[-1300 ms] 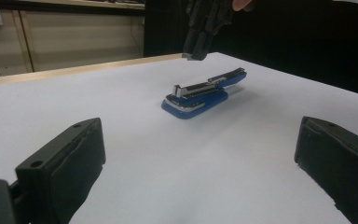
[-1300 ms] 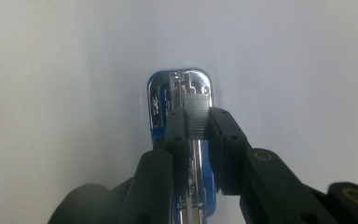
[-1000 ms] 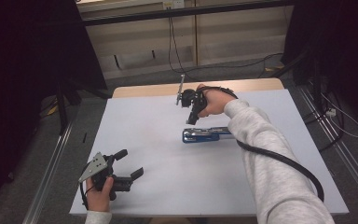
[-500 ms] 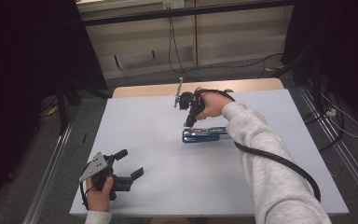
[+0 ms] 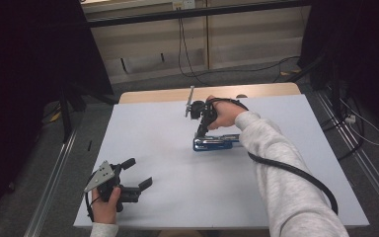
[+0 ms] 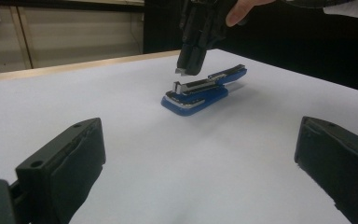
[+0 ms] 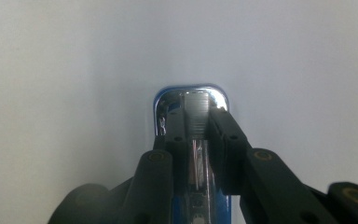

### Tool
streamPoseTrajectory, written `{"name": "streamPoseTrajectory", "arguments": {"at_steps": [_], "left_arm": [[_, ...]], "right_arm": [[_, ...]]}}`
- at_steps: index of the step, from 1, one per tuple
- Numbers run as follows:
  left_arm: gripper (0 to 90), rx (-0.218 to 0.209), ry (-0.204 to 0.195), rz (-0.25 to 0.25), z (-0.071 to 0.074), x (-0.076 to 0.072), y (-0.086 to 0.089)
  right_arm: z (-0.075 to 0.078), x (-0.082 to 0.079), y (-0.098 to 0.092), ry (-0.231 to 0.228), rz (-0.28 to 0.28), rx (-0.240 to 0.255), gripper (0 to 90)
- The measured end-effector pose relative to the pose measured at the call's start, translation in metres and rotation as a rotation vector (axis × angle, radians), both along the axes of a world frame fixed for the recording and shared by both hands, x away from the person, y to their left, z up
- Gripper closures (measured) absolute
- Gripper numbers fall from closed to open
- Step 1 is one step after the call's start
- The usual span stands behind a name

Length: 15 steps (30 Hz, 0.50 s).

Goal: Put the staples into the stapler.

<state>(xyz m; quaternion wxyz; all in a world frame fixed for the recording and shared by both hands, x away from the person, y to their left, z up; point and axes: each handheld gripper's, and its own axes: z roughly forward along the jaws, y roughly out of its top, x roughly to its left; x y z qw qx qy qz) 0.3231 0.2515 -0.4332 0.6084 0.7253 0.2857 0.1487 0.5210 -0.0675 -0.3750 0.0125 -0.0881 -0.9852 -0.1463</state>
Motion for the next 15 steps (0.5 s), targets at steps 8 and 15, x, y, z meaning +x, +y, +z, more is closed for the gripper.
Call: {"name": "streamPoseTrajectory", "arguments": {"at_steps": [8,15], "left_arm": [[1.8,-0.002,0.003,0.0,0.0001,-0.0002,-0.0002],[1.8,0.002,0.004,-0.001,0.0003,-0.0004,0.0002]], "right_arm": [[-0.0042,0.0001,-0.0005,-0.004,0.006,0.01,78.3],[-0.0086,-0.0007,-0.0005,0.003,0.009,-0.004,78.3]]}}
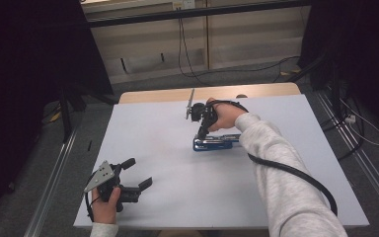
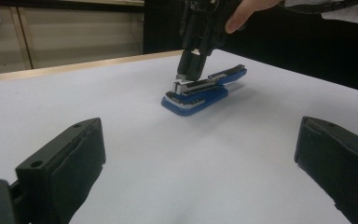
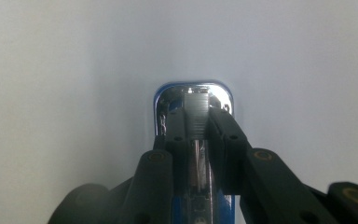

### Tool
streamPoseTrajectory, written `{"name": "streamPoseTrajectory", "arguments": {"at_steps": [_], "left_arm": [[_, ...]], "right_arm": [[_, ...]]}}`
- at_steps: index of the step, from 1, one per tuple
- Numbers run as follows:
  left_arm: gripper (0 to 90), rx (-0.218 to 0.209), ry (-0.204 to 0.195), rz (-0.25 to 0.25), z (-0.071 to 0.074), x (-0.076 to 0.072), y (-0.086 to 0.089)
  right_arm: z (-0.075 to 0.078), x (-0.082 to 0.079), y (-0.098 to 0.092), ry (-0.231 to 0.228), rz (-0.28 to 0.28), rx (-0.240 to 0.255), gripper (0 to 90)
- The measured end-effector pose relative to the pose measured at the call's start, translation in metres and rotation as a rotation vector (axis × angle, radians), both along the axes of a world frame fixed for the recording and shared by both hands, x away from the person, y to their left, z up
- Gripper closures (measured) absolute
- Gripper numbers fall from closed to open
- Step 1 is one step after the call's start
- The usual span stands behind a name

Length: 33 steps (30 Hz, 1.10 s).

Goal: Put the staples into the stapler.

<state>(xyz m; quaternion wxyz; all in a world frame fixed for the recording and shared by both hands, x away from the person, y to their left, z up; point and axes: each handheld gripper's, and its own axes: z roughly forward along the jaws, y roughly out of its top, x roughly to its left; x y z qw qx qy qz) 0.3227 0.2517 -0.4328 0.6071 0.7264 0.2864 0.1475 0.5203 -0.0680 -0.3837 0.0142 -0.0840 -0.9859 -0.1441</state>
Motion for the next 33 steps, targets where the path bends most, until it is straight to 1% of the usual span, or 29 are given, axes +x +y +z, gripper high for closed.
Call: {"name": "streamPoseTrajectory", "arguments": {"at_steps": [4,7,12,14,15,17,20,25,31,33], "left_arm": [[1.8,0.002,0.001,-0.004,0.0,0.0003,0.0002],[1.9,0.001,-0.001,-0.004,-0.0003,0.0004,-0.0002],[1.9,0.001,0.006,-0.007,-0.0006,0.0005,-0.0004],[1.9,0.003,0.006,-0.006,-0.0008,0.0006,-0.0006],[1.9,0.003,0.007,-0.008,-0.0009,0.0007,-0.0006],[1.9,0.001,0.004,-0.007,-0.0007,0.0006,-0.0005],[1.9,0.001,0.007,-0.006,-0.0007,0.0006,-0.0004],[1.9,0.002,0.007,-0.007,-0.0007,0.0006,-0.0003],[1.9,0.006,0.012,-0.01,-0.0007,0.0007,-0.0006],[1.9,0.008,0.007,-0.01,-0.0008,0.0011,-0.0005]], "right_arm": [[-0.0015,0.0004,0.0,0.0,0.006,-0.006,78.3],[-0.0012,0.0003,-0.0004,0.003,-0.003,-0.002,78.3],[-0.002,0.0004,-0.0007,0.002,-0.003,-0.01,78.3],[-0.0024,0.0011,-0.0009,0.001,0.006,-0.01,78.3],[-0.0033,0.0001,-0.0008,0.004,-0.002,-0.006,78.3],[-0.0039,0.0008,-0.0007,0.001,0.007,-0.008,78.3],[-0.0047,0.0004,0.0,0.0,0.005,-0.005,78.3],[-0.0057,0.0012,0.0004,0.008,0.011,-0.02,78.3],[-0.0061,0.0006,0.0016,0.005,0.004,-0.011,78.2],[-0.006,0.0009,0.0019,0.003,0.005,-0.011,78.0]]}}
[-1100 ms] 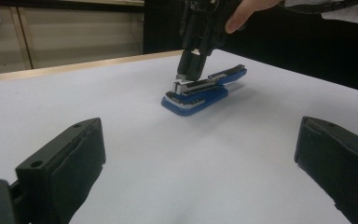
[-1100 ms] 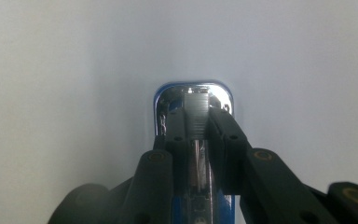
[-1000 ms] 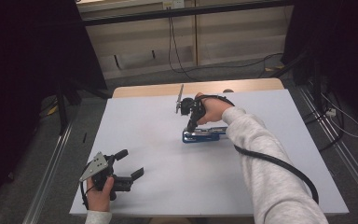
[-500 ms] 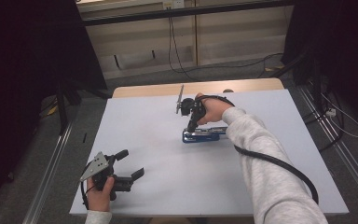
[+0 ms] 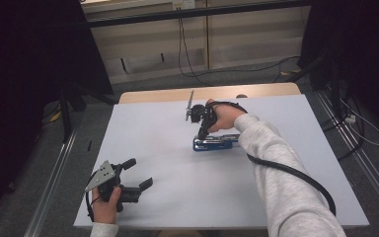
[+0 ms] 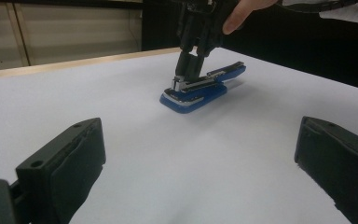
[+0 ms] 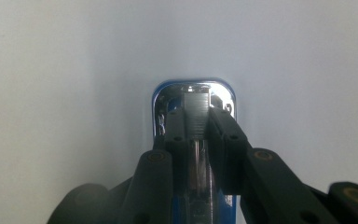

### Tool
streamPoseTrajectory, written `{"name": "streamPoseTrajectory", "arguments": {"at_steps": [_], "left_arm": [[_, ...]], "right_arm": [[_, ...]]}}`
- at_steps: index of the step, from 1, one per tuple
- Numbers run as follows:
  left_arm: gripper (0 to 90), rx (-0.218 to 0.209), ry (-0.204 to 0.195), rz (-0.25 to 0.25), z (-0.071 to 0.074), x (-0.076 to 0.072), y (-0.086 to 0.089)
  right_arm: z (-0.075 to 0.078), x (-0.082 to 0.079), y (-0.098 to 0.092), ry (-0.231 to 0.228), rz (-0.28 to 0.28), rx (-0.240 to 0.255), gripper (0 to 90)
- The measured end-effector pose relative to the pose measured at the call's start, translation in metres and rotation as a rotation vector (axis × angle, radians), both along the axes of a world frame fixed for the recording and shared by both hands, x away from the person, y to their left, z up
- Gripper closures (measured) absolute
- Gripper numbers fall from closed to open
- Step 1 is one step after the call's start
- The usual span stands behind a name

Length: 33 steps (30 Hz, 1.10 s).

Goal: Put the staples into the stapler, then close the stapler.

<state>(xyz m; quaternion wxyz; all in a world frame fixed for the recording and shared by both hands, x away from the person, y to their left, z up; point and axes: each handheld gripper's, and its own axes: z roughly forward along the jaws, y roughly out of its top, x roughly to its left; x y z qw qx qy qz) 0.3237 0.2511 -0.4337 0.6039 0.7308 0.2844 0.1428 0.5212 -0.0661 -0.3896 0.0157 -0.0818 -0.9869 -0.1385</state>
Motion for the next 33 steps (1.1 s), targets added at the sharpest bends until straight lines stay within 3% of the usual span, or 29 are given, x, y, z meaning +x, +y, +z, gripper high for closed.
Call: {"name": "streamPoseTrajectory", "arguments": {"at_steps": [2,4,11,16,18,26,31,33], "left_arm": [[1.9,-0.002,0.002,0.001,0.0,0.0,0.0],[1.9,-0.002,0.003,0.002,0.0,0.0,0.0],[1.9,-0.005,0.005,0.004,0.0,0.0,0.0],[1.9,-0.001,0.002,0.001,0.0,0.001,-0.001],[1.9,-0.002,0.006,-0.001,-0.001,0.002,-0.003],[1.9,0.003,0.02,-0.009,-0.002,0.005,-0.005],[1.9,0.0,0.027,-0.002,-0.001,0.008,-0.008],[1.8,0.004,0.034,0.001,-0.001,0.01,-0.01]], "right_arm": [[0.0,0.0,0.0,0.002,-0.002,0.0,77.5],[0.0,0.001,0.0,-0.002,-0.003,0.02,69.4],[0.002,-0.002,-0.005,-0.006,-0.035,0.061,58.5],[0.004,-0.004,-0.012,-0.014,-0.054,0.09,54.6],[0.006,-0.006,-0.017,-0.011,-0.07,0.107,53.9],[0.01,-0.013,-0.041,-0.039,-0.13,0.181,35.6],[0.009,-0.021,-0.063,-0.057,-0.199,0.233,22.1],[0.009,-0.022,-0.066,-0.056,-0.206,0.242,20.3]]}}
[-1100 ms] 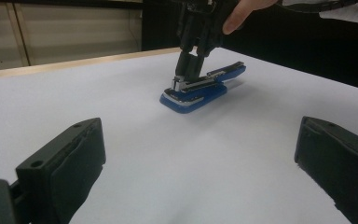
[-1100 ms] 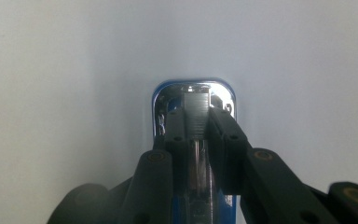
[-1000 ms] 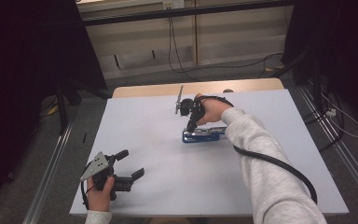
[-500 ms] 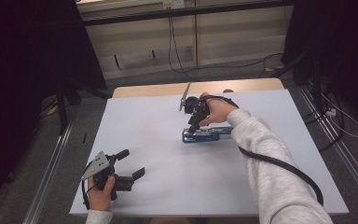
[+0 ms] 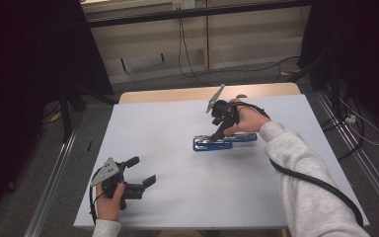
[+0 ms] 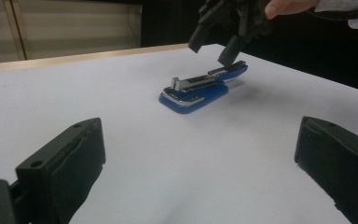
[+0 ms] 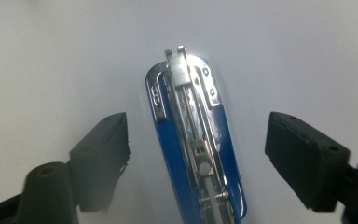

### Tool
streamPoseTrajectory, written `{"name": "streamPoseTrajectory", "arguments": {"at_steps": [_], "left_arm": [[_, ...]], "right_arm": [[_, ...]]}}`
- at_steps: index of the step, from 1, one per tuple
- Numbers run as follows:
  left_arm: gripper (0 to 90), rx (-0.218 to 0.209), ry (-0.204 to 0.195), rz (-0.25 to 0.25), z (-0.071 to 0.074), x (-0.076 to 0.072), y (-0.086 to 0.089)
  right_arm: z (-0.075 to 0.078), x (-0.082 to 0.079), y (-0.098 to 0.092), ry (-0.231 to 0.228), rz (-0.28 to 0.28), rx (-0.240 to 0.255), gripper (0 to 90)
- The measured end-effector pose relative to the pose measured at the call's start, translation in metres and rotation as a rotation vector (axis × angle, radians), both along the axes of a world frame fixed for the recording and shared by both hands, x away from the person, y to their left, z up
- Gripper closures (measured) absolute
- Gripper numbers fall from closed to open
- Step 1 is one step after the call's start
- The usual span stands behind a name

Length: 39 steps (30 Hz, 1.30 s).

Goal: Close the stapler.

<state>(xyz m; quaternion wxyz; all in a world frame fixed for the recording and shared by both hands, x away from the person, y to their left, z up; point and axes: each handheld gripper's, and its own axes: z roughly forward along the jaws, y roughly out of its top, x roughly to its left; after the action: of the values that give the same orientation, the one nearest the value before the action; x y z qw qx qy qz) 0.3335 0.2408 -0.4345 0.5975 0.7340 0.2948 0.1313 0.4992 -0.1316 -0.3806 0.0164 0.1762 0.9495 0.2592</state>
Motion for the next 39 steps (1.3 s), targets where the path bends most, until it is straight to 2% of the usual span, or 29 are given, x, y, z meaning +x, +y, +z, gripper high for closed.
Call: {"name": "streamPoseTrajectory", "arguments": {"at_steps": [6,9,16,19,25,27,31,34,39], "left_arm": [[1.8,0.012,0.036,0.01,0.0,0.006,-0.009],[1.8,0.004,0.048,0.009,0.0,0.009,-0.013],[1.9,0.007,0.042,-0.006,0.003,0.014,-0.022],[1.9,0.022,0.046,-0.021,0.004,0.016,-0.028],[1.9,0.035,0.056,-0.034,0.004,0.024,-0.039],[2.0,0.046,0.059,-0.033,0.004,0.027,-0.042],[2.0,0.059,0.079,-0.045,0.004,0.033,-0.05],[2.0,0.067,0.083,-0.034,0.002,0.037,-0.055],[2.2,0.078,0.097,-0.035,0.002,0.045,-0.063]], "right_arm": [[-0.002,-0.011,-0.024,-0.011,-0.045,0.03,16.9],[-0.004,-0.016,-0.038,-0.015,-0.081,0.032,15.5],[-0.009,-0.029,-0.067,-0.035,-0.158,0.037,13.2],[-0.01,-0.035,-0.08,-0.04,-0.185,0.044,13.2],[-0.007,-0.046,-0.103,-0.07,-0.235,0.076,13.2],[-0.008,-0.052,-0.111,-0.088,-0.253,0.068,13.2],[-0.013,-0.057,-0.121,-0.092,-0.275,0.072,13.3],[-0.017,-0.062,-0.128,-0.093,-0.307,0.077,13.4],[-0.025,-0.068,-0.138,-0.097,-0.328,0.086,13.4]]}}
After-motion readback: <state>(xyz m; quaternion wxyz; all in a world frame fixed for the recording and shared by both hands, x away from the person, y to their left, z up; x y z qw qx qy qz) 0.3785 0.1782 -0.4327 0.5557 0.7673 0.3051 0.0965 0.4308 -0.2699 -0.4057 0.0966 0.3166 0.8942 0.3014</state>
